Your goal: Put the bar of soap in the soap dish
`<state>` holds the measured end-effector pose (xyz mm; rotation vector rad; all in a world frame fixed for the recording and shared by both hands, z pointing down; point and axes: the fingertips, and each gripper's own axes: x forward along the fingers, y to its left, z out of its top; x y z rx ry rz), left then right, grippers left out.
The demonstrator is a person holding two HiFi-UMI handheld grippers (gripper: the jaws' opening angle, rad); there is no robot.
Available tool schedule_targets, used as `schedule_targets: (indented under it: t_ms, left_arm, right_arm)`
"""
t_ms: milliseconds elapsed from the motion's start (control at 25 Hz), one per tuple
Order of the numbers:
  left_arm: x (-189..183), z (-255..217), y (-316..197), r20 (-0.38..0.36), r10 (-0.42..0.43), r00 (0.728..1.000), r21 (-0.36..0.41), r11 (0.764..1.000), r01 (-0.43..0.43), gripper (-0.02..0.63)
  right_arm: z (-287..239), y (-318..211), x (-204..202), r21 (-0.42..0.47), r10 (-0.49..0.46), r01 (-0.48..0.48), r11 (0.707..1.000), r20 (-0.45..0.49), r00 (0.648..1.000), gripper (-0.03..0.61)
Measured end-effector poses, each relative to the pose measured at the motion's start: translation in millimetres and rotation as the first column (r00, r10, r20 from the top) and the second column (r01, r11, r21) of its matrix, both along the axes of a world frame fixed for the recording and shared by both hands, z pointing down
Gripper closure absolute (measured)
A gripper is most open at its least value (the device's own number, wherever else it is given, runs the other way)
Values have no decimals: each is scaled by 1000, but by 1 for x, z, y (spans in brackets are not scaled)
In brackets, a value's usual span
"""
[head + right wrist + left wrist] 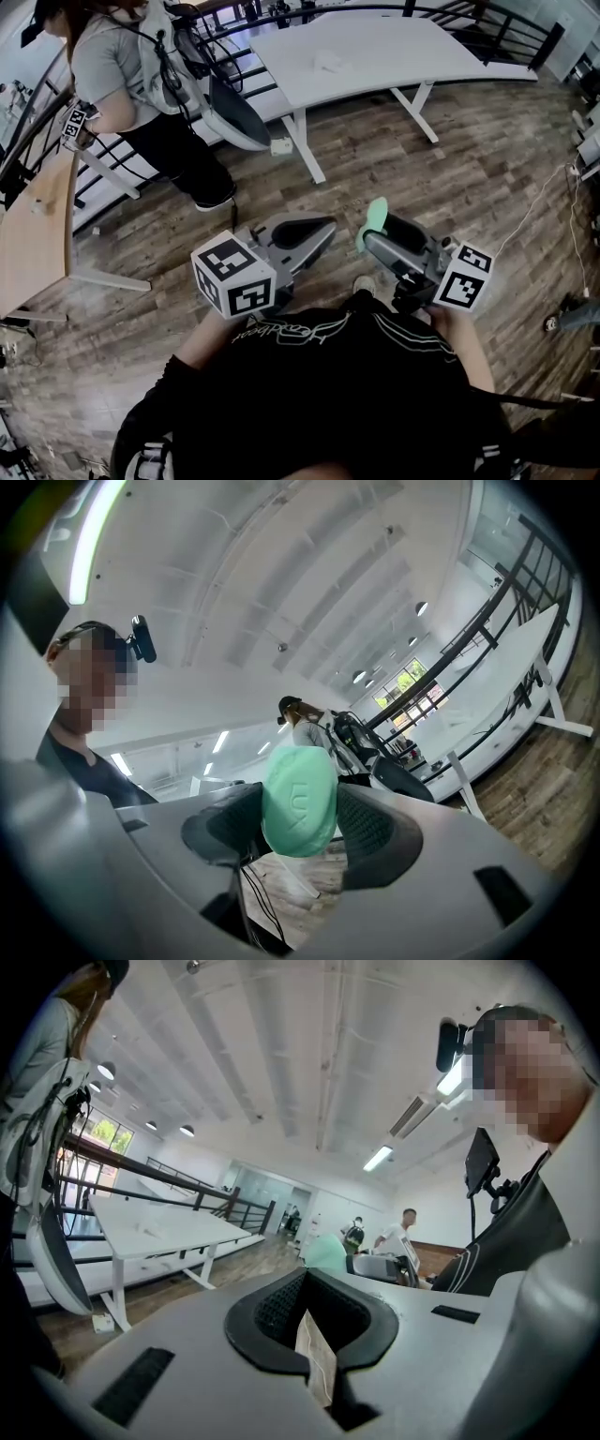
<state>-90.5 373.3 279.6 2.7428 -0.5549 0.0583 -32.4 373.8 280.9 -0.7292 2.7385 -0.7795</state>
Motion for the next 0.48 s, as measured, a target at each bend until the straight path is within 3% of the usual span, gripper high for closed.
schedule_targets:
  t_ms: [480]
  left_arm:
    - [14,4,-41,25,-14,1000,-2,1000,14,606]
  right_arm:
    - [4,-44,11,12,-16,16,1000,-9,1000,353]
